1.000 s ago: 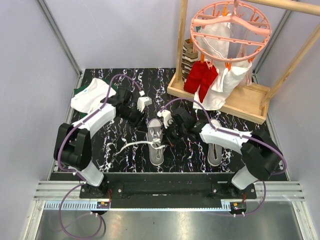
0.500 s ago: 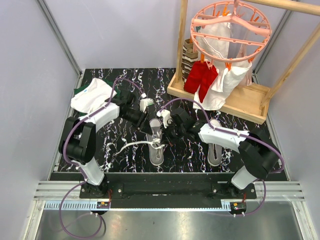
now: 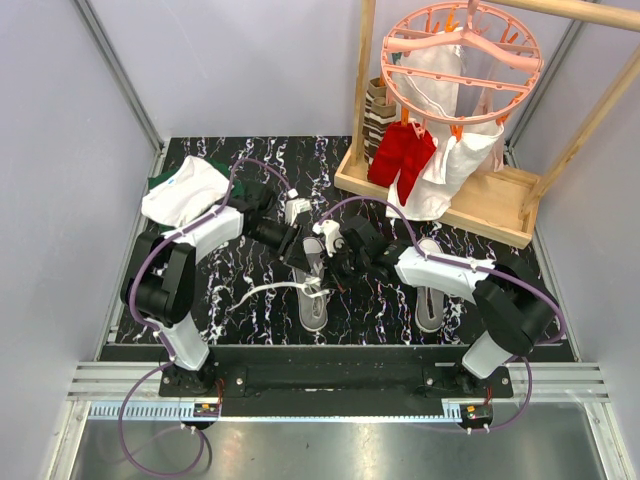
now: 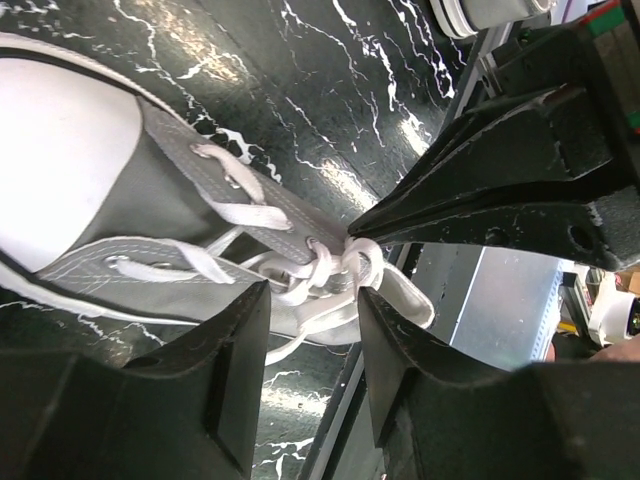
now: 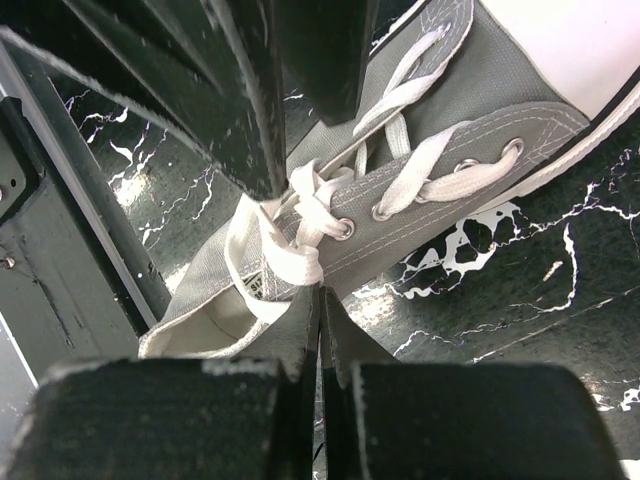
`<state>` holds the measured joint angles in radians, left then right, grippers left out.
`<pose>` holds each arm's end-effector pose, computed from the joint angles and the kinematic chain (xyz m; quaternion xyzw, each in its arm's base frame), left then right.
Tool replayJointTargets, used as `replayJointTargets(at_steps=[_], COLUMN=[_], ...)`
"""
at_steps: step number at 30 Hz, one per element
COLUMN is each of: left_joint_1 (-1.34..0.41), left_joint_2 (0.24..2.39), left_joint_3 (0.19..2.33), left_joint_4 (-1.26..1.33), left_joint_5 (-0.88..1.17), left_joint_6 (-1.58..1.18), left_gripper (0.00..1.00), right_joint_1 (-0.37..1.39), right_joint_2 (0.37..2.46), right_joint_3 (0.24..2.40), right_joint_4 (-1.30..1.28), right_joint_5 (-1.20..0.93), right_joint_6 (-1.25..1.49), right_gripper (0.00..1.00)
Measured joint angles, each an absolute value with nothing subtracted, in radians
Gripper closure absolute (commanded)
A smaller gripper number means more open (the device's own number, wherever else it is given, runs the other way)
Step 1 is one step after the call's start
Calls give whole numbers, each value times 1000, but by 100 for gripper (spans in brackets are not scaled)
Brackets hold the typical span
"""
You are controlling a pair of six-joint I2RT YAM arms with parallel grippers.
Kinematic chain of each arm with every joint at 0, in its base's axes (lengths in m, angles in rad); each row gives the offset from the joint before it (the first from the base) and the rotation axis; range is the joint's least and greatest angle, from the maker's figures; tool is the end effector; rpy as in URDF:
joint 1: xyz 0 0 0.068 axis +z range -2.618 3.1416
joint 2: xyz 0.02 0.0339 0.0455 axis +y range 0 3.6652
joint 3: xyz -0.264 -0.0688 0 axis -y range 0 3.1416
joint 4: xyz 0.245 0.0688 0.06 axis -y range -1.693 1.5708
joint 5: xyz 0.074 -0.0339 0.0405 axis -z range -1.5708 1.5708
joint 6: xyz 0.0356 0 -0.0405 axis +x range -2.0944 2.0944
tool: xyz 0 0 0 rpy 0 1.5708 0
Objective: Tie the shoes
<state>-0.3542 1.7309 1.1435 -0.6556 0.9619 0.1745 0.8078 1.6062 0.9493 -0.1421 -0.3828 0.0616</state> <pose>0.2991 -0.1417 0.1990 0.3014 0.8246 -0.4676 0.1031 0.2217 0.2511 0.1985 -0.3982 0.8209 0.3155 0.2609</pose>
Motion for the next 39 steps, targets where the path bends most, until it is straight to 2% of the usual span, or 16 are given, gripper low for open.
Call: replayJointTargets(at_steps=[19,31,39], left_joint_1=[-359,-359,-359], left_joint_2=[1731,1731,1734], left_joint_3=[1113,1102,1102], left_joint_4=[-648,-648,-647], left_joint_5=[987,1016,1040], left_joint_6=[156,152,148], left_gripper=[61,71,66], right_joint_1=[808,808,808], right_joint_2=[1606,1606,1606], right_joint_3=[958,958,960], right_joint_4=[-135,-135,-134], right_joint_5=[-384,-385,-385], right_joint_6=[94,99,103], right_gripper=[100,100,100])
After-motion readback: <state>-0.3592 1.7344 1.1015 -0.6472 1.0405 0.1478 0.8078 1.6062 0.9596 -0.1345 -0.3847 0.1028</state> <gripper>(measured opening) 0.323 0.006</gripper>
